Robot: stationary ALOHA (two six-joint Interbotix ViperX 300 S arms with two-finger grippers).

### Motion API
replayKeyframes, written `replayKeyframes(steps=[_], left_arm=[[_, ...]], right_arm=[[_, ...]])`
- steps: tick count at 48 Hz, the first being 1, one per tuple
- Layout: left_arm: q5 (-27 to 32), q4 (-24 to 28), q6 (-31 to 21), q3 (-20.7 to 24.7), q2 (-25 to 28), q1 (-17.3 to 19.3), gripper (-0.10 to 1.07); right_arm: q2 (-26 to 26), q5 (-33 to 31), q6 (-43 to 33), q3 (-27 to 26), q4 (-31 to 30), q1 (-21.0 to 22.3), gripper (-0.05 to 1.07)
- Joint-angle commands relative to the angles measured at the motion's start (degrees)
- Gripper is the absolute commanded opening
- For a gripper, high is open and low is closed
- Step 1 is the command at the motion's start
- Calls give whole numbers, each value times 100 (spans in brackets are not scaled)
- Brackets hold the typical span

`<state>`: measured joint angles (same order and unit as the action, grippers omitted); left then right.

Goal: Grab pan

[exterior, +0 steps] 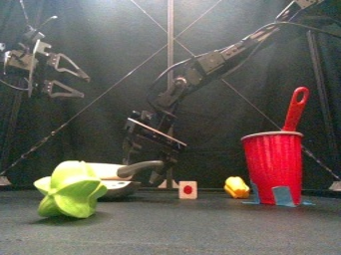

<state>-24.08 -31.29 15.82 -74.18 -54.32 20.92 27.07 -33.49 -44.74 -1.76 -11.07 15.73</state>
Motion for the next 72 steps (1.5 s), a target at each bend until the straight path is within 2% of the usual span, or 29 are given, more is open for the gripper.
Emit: replayKeyframes(steps=[1, 8, 13, 24, 33, 41, 72], left_arm=[[-18, -53, 9, 79, 18, 0, 96], [-18, -88, 9, 70, 26, 0, 96], [-18, -88, 9, 79, 26, -9, 96], [-18, -88, 9, 79, 18, -9, 96], [-18, -88, 9, 70, 26, 0, 96], [-18, -88, 9, 62, 26, -9, 96], [-9, -88, 0, 62, 18, -18, 96]], right_arm=[[-132, 18, 9, -149, 0, -9, 103], [-132, 18, 9, -149, -9, -9, 102], [-132, 18, 9, -149, 0, -9, 96], [-123, 18, -9, -158, 26, -9, 71], [-149, -44, -26, -176, 88, -18, 45], [-220, -114, -26, -220, 132, -9, 32], [-466, -193, 9, -264, 88, -88, 30]])
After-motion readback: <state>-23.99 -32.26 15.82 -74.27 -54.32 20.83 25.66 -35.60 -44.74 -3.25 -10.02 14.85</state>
